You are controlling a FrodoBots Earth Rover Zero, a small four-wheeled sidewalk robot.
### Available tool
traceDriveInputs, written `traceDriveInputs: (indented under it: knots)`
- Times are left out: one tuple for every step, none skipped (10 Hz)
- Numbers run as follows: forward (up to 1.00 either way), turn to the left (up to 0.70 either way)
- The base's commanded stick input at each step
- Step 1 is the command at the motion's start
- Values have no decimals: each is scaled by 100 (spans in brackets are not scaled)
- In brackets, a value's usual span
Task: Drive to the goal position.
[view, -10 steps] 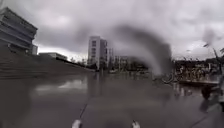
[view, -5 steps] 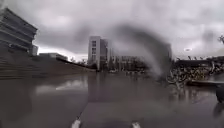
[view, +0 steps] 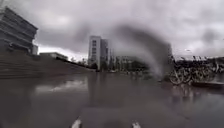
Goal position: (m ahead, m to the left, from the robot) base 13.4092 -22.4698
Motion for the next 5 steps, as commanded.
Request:
traceDriveInputs:
  knots:
    - [70, 0]
    - [70, 0]
    - [70, 0]
    - [70, 0]
    - [70, 0]
